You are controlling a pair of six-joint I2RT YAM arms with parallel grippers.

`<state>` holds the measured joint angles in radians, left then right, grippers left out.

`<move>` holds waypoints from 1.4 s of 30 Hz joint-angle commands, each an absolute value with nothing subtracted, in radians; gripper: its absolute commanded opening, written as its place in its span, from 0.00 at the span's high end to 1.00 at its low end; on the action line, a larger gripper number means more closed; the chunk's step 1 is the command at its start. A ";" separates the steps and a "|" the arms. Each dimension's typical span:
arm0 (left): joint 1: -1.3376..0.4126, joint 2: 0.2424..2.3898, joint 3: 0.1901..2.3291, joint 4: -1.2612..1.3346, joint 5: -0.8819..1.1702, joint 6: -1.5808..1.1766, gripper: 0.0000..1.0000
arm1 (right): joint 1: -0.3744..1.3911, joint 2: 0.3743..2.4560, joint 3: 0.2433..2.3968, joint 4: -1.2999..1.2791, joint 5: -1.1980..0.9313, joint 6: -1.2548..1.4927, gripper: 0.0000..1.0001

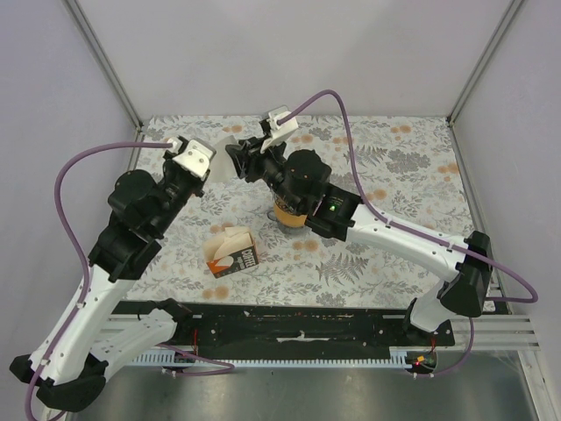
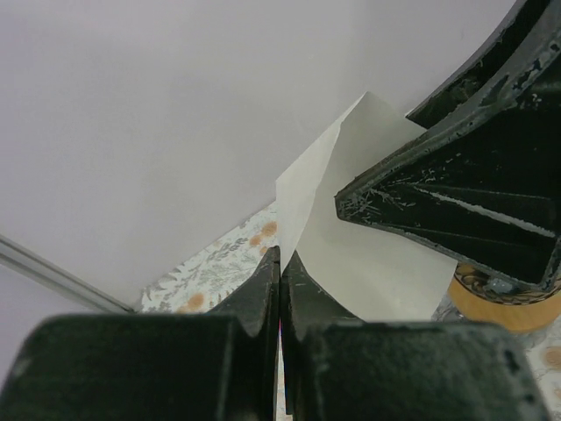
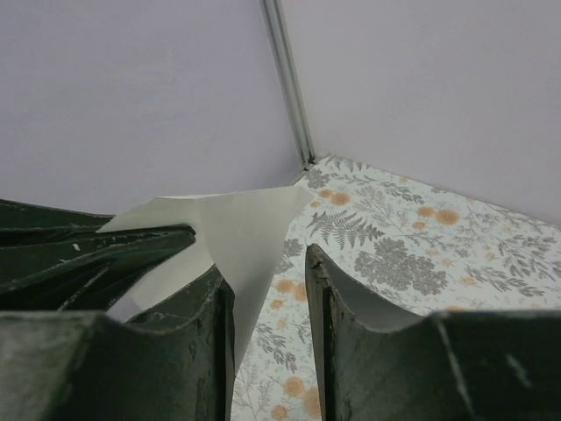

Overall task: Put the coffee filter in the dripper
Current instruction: Adjust the coffee filter, then place the coffee filter in the coffee dripper.

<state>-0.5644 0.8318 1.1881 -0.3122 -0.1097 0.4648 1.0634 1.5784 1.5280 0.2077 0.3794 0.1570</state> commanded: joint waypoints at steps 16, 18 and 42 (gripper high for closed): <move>-0.563 0.842 1.273 -0.357 -0.178 0.202 0.98 | 1.026 1.519 1.477 0.219 0.505 0.233 1.00; -0.563 0.845 1.269 -0.351 -0.179 0.228 0.98 | 1.016 1.499 1.459 0.207 0.508 0.226 1.00; -0.568 1.259 1.442 -0.584 0.236 0.060 0.50 | 0.735 1.396 1.474 -0.584 0.043 0.253 1.00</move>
<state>-0.5724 1.2392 1.3666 -0.5636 0.1459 0.1249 0.7860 1.3956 1.4467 -0.4671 0.1585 0.2359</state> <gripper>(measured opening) 0.425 0.007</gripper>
